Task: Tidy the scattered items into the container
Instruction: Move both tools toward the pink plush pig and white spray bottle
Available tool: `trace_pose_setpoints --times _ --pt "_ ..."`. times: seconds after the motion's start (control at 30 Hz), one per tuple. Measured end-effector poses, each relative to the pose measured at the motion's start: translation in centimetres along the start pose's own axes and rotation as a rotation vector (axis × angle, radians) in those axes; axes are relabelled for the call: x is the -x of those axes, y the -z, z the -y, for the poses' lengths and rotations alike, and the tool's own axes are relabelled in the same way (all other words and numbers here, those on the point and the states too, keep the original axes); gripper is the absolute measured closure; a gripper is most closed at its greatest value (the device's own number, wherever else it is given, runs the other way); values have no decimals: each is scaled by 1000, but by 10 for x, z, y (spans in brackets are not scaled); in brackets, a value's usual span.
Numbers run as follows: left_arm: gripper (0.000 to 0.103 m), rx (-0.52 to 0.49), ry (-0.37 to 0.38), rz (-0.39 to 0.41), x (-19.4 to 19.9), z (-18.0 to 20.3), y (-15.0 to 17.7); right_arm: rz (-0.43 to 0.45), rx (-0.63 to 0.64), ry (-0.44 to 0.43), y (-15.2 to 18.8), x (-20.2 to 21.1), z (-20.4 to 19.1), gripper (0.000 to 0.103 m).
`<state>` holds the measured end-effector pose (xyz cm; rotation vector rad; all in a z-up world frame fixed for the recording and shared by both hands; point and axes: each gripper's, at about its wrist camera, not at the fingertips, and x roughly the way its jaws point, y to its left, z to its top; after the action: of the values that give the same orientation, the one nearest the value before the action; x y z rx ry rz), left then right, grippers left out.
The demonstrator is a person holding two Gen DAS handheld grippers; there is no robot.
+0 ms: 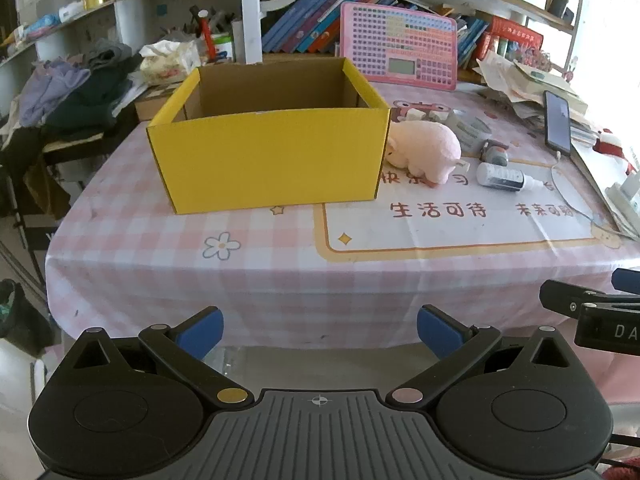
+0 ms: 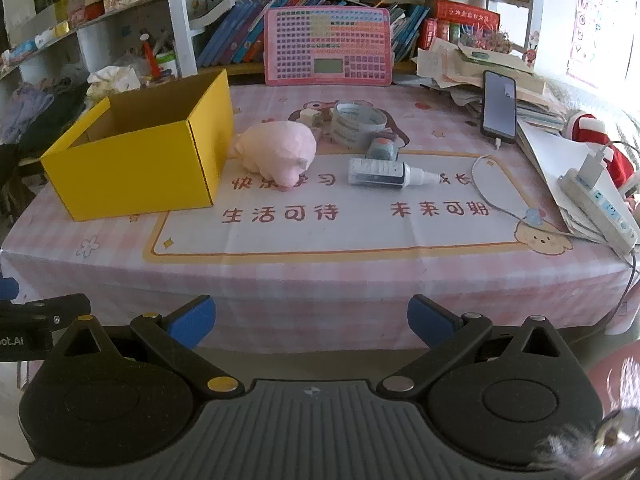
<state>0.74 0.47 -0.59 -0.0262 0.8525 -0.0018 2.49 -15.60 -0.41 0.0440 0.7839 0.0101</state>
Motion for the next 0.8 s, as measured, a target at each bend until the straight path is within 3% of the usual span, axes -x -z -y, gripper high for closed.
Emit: trace_pose_setpoints --times 0.8 --pt "0 -4 19 6 1 4 -6 3 4 -37 -6 2 2 0"
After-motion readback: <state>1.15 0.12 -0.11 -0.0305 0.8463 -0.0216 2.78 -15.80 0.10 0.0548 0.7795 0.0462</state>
